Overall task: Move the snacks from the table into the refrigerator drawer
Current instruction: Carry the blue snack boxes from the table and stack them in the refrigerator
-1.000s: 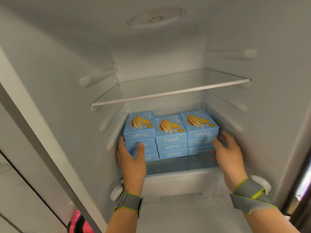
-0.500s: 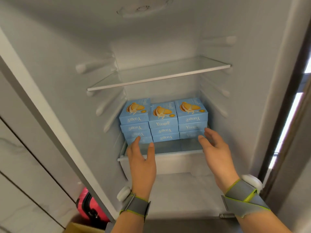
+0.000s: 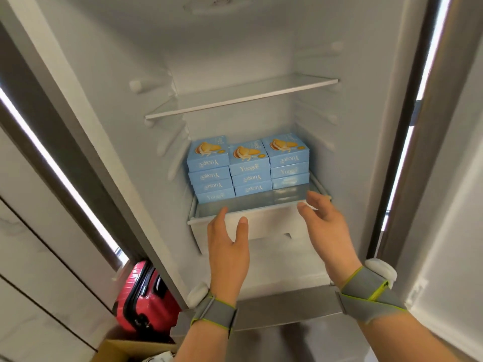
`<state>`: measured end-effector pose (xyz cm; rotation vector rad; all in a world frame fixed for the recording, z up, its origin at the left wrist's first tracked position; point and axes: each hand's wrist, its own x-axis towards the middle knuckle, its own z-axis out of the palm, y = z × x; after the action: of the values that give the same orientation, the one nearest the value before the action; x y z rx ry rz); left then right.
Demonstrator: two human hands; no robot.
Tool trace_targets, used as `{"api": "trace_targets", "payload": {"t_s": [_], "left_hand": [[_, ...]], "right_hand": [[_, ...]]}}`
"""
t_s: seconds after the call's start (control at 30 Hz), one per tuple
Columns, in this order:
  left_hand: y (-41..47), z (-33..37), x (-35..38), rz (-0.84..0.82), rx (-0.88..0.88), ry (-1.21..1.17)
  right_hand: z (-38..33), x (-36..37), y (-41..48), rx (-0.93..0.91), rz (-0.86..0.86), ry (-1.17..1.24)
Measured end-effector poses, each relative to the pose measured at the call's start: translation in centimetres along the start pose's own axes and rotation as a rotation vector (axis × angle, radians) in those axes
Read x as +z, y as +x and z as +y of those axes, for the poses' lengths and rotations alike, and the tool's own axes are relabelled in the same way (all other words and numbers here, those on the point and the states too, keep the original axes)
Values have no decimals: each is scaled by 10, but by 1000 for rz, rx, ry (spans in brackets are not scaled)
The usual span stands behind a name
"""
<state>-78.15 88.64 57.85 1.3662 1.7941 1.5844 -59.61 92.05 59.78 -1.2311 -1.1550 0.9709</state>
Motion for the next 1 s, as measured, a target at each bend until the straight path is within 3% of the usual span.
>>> {"api": "trace_targets", "payload": {"t_s": [0.27,0.5,0.77,1.0], "left_hand": [[-62,-52,-65,-125,-98,-48],[-132,-88,-71,-297,-175,-100],[-179,-48,-51,-456,-101,-143],[-253,13,-6,-674,2,-213]], "right_hand": [[22,30,-103,86,16,-165],[41,4,-185,183,115,-343],[11,-52,-243,198,321,-348],[-11,-148,-315,190,528,-346]]}}
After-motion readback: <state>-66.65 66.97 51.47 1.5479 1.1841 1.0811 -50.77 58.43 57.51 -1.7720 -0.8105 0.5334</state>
